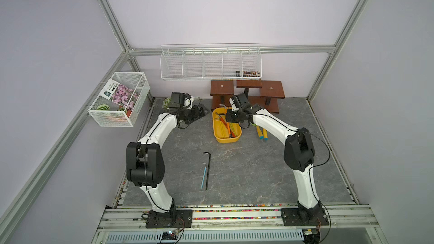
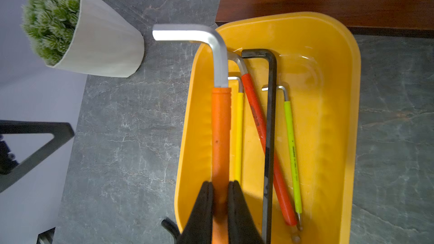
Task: Put the hex key on the desktop into the storage box
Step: Place the Allen key in the storage box.
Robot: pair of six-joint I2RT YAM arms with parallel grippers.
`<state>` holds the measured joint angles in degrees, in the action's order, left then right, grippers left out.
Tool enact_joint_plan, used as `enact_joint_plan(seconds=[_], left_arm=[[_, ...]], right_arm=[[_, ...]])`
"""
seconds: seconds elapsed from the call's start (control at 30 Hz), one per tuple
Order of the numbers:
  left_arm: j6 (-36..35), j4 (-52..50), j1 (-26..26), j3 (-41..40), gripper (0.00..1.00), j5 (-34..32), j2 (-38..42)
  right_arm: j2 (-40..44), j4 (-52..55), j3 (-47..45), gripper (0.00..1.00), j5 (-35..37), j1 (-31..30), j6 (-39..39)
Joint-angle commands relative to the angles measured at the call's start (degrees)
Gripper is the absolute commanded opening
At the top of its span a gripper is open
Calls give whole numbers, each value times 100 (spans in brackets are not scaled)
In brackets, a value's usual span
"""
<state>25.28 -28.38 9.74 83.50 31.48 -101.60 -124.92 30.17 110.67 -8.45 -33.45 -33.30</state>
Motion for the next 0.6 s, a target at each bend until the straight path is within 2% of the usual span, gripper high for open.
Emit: enact_joint_plan(seconds=[0.0,0.1,0.37,0.47,0.57], left_arm=[[149,16,-16,16,99,235,-110],[203,155,-16,-289,99,222,-116],[100,6,-12,-159,98,291,-35],[116,-1,-11,-144,98,330,-25],[136,-6,-14,-133,98,367,-13]], right_arm=[[-224,-116,238,0,-197,15,-112],[-433,-205,354,0,-162,49,-149],[-1005,1,879,1,-16,111,-214],[-1058,31,894,10,51,112,-212],[-1065,46,895,25,67,118,-219]])
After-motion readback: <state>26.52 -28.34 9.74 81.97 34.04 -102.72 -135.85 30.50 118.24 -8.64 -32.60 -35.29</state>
